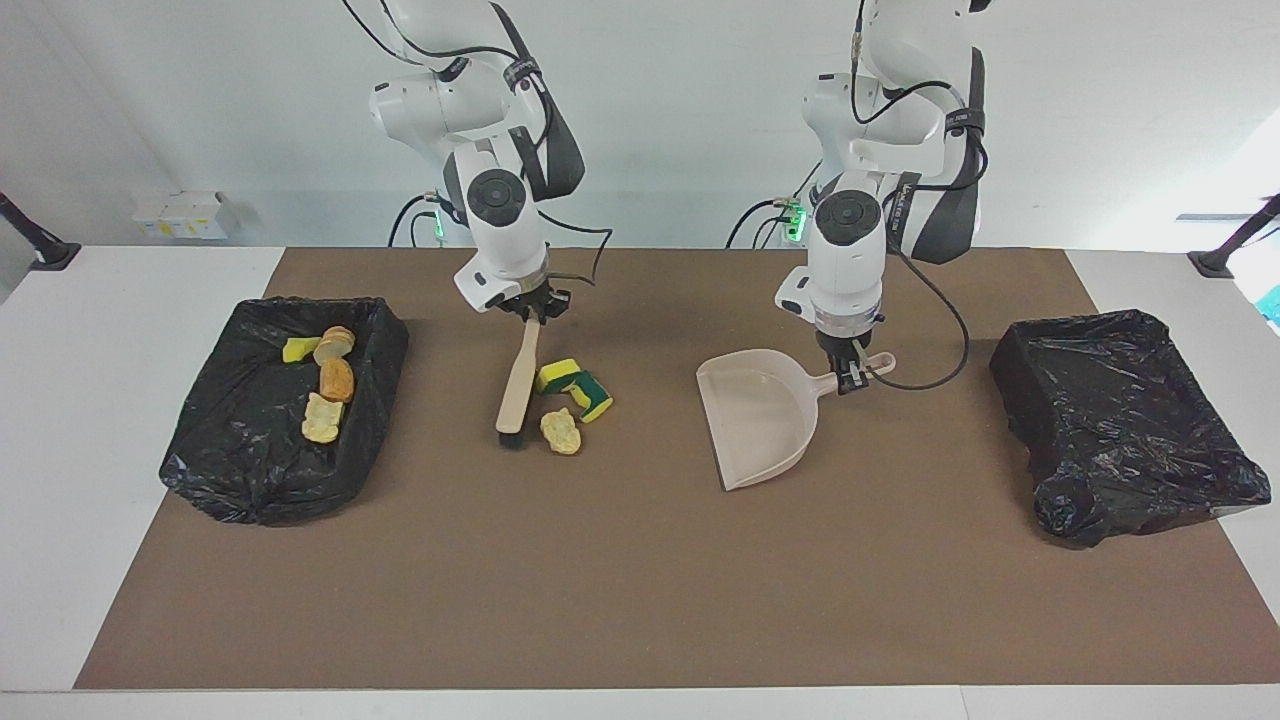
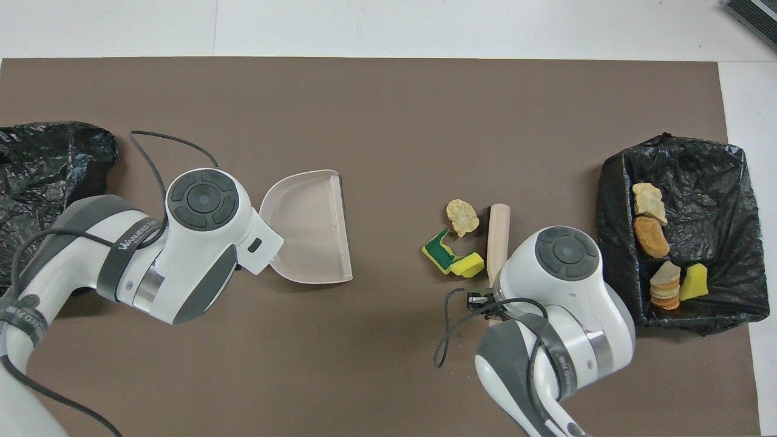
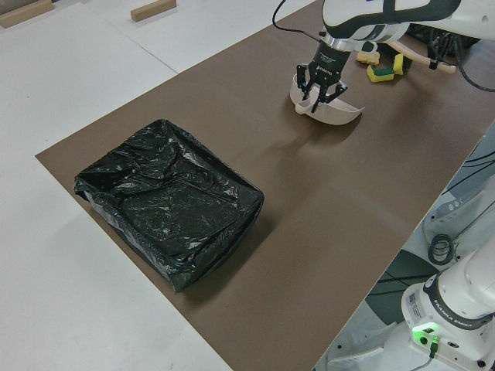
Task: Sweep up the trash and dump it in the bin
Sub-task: 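Sweep the crust and green sponge into the dustpan with the right gripper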
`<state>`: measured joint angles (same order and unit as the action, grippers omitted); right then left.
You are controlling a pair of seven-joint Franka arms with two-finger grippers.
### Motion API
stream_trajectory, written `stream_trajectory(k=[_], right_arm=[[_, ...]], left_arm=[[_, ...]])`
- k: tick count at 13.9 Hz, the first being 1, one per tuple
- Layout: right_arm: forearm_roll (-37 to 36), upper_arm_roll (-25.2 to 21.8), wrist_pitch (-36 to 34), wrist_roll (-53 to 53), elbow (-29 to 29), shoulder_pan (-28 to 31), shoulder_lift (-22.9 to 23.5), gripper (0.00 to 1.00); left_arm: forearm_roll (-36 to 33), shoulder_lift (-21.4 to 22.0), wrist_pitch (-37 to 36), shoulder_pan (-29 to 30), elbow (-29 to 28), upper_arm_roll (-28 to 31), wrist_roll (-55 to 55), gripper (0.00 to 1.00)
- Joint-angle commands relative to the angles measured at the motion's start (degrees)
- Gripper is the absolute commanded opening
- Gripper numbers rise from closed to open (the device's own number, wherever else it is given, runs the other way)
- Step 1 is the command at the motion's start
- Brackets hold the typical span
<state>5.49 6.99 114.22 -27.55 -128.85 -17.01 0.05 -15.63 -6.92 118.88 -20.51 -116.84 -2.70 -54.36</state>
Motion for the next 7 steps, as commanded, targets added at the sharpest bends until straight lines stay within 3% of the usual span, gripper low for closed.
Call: stream_trajectory(k=[1, 7], right_arm=[[1.1, 0.4, -2.9, -1.5, 6.5, -2.9, 5.0, 0.0], [7.8, 0.4, -2.5, -11.1, 16.4, -11.9, 12.5, 0.0]], left_arm=[[-0.6, 1.5, 1.8, 0.3, -2.2, 0.1, -1.7, 0.0], [-0.6, 1.4, 2.0, 1.0, -2.2, 0.1, -1.8, 0.0]])
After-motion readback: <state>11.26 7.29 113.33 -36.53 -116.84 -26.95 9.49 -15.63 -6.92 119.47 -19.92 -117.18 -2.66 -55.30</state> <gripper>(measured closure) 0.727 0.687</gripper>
